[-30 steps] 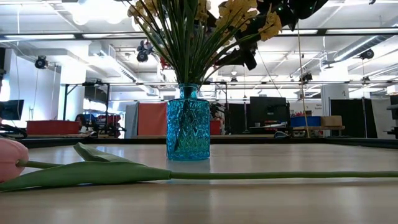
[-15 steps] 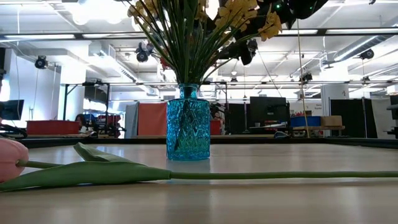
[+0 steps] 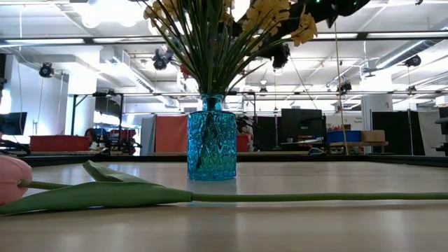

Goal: Sort flowers into vase by color
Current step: Put the blue flowers into the green vase, then put the pink flower into the blue vase

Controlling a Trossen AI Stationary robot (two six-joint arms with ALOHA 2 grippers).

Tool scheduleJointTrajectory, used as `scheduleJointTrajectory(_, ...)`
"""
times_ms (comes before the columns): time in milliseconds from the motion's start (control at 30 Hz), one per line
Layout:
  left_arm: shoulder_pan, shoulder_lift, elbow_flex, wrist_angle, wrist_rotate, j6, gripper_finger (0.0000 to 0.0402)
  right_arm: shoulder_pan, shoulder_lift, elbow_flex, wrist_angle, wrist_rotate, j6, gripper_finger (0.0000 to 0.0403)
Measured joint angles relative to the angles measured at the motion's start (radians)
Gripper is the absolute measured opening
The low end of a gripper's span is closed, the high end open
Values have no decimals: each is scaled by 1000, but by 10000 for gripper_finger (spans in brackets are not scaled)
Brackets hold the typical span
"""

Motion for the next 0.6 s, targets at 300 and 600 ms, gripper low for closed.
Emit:
scheduleJointTrajectory(300,1,0,0,-9,-3,-2,104,0,-81,0,-75,-4,-6,327)
scheduleJointTrajectory(600,0,0,0,-10,-4,1,195,0,-121,0,-106,-8,-7,327)
